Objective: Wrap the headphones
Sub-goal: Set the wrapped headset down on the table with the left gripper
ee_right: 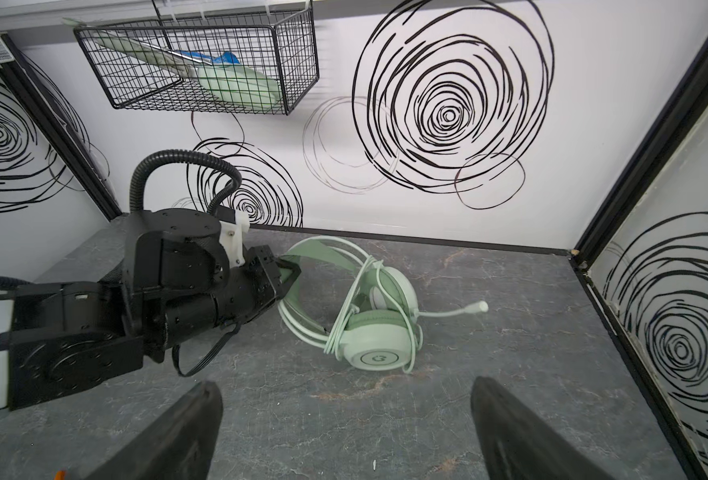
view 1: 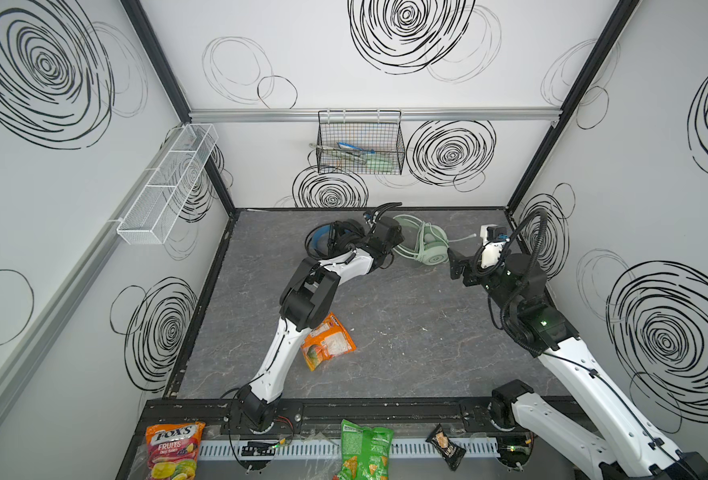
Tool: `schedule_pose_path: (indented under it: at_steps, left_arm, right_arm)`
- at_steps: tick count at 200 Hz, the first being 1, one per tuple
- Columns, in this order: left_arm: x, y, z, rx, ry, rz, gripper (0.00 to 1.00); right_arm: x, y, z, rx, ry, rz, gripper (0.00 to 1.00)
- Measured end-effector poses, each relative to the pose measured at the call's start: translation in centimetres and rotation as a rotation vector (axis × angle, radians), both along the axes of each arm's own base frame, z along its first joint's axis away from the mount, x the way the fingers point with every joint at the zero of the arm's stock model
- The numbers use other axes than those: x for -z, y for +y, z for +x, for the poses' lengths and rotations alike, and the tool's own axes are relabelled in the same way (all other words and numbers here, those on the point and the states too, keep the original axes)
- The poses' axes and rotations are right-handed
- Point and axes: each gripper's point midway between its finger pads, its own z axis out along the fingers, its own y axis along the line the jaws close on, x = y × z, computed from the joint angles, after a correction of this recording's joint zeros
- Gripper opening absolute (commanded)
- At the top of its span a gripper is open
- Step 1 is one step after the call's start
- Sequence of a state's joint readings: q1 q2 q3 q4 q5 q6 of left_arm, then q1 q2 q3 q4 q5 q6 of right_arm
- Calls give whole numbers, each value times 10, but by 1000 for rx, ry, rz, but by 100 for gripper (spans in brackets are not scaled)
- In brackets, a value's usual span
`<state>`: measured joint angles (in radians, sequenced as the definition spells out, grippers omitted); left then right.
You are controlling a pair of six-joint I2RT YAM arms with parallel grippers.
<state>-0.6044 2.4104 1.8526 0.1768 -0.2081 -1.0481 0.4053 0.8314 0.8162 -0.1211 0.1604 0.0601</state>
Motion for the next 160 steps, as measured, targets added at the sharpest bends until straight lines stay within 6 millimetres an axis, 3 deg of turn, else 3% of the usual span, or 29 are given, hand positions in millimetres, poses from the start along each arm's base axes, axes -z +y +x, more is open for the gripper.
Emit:
schedule_pose_path:
  at_steps: [27, 84, 116, 160]
  left_arm:
    - [10, 11, 8, -50, 16, 0, 2]
    - [16, 16, 8, -70, 36, 11, 46]
    - [15, 16, 8, -62, 28, 27, 55]
    - [5, 22, 3, -50, 11, 70, 84]
  right_arm:
    - [-2, -1, 1, 9, -7, 0, 97]
    - [-1, -2, 2, 19, -6, -3, 97]
    - [-1, -4, 1, 25, -9, -3, 97]
    - [-3, -6, -1, 29, -19, 1, 97]
